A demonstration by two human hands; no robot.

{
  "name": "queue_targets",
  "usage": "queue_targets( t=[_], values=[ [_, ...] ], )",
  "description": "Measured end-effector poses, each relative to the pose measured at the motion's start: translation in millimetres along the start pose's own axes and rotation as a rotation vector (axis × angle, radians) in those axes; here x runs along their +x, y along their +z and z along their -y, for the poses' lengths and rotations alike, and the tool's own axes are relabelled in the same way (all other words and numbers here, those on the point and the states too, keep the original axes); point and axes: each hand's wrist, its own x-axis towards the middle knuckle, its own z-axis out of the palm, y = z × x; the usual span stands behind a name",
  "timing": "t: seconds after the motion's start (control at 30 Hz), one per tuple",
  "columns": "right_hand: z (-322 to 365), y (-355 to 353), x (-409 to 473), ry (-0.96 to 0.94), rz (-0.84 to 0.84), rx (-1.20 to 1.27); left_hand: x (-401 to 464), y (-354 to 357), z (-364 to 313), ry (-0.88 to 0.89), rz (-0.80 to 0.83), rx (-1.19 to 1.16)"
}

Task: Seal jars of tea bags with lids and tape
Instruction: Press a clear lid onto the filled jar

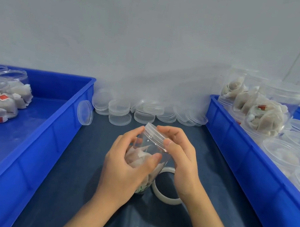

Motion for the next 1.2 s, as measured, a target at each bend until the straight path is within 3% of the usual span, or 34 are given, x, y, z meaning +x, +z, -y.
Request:
queue_targets(
  t=[0.4,0.53,0.83,1.0,1.2],
  values=[
    [-2.7,-2.5,1.9,-0.034,0.049,0.098,5.4,-5.2,-7.6,-0.129,0.106,-0.272],
    [-1.9,-2.7,0.5,-0.023,0.049,0.064,4.3,-4.8,-6.5,-0.102,0.09,-0.216],
    [-1.0,4.1,-4.3,-0.034,0.031,-0.111,-0.4,-4.8,-0.1,0.112,-0.082,0.197],
    [-3.5,-5.6,1.8,0.019,-0.066,0.001,1.1,-4.8,-0.4,0.067,-0.11,0.147],
    [-3.5,-3.6,1.2,0.098,0.012,0.058,2.8,-3.0,-2.8,-0.073,-0.086,-0.067]
  ],
)
